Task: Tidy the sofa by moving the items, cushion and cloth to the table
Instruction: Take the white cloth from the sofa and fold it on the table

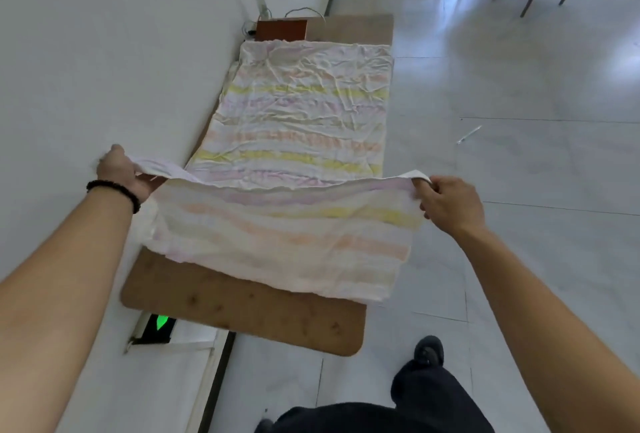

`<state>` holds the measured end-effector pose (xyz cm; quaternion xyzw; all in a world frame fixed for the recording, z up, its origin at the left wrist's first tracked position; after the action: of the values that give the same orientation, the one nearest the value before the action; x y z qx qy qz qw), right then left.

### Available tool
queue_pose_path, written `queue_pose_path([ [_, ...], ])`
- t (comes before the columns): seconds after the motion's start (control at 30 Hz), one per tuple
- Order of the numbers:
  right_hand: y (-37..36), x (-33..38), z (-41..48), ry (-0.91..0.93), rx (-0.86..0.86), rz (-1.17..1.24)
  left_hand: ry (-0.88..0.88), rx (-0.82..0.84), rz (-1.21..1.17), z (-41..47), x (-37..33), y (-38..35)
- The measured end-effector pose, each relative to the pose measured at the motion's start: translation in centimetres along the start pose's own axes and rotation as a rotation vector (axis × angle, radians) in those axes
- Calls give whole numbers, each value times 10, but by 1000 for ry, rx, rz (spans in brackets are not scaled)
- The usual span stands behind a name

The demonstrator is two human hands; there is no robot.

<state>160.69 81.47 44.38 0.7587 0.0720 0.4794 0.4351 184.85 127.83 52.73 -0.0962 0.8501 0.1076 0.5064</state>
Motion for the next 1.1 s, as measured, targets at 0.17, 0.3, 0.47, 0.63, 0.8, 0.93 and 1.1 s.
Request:
queue_pose_path([
  [0.17,37,-4,83,27,101,-16,24,-54,-36,-13,-31,-87],
  [0.3,65,-4,152,51,60,-25,-12,-105,-143,0,-61,-136],
  [0.47,81,0,245,60,27,-105,2,-13,-108,27,-87,-206],
  [0.63,75,17,363,110,13,-161,-30,-39,-205,145,-103,-285],
  [0.8,51,28,519,84,-38,-209,101,7,-214,325,-101,-388],
  [0.93,25,31,626,15,-16,-268,147,-62,-117,390,-114,-477],
  [1.1,-17,18,719,-84,60,-379,162,-123,-35,475,-121,-546],
])
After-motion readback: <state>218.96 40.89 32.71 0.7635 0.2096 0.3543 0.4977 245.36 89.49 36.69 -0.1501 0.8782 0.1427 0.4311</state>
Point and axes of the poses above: each hand's wrist, its own z-axis towards the middle knuckle, its own y-axis out of the back of the hand, x = y × z, the point moved 6 cm from there along z, towards the middle knuckle, and after that the axes turned 2 degrees about y, right-handed, at the moved point
